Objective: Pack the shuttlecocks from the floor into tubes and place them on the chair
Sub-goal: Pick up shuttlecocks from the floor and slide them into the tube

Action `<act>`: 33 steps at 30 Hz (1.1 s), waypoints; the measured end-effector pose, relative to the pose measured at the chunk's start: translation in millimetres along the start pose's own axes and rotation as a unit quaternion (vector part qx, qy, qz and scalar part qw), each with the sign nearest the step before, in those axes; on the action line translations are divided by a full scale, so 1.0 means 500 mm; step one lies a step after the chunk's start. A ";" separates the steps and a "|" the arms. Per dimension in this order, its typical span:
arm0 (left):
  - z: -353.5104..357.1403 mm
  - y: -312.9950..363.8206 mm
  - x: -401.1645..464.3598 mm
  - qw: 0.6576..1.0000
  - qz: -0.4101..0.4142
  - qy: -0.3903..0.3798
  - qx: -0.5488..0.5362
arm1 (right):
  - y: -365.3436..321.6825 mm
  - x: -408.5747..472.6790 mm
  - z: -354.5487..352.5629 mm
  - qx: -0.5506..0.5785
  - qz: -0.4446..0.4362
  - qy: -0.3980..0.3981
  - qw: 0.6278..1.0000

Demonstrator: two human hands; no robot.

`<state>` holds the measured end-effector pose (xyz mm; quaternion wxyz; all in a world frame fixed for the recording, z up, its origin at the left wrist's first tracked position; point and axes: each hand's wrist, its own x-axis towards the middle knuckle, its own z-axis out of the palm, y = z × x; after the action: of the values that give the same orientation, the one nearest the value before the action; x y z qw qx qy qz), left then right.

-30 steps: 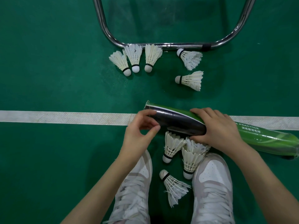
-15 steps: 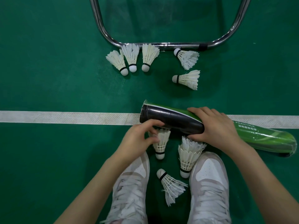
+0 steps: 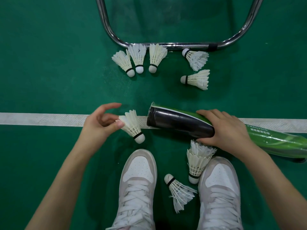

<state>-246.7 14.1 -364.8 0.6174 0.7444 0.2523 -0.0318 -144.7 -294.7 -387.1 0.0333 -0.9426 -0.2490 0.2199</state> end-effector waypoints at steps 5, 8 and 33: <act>0.009 -0.020 0.006 0.998 0.016 0.067 -0.007 | -0.002 0.000 -0.001 -0.003 0.001 0.001 1.000; 0.008 -0.031 0.008 0.995 0.018 0.092 -0.017 | -0.002 0.000 -0.001 -0.007 0.000 0.000 1.000; 0.127 -0.037 0.024 0.995 -0.024 -0.051 -0.079 | -0.002 -0.004 0.012 0.000 -0.010 0.037 0.999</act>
<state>-227.0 -39.1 -400.8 0.6855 0.6842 0.2402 -0.0648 -149.5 -295.0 -391.5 0.0443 -0.9475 -0.2571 0.1848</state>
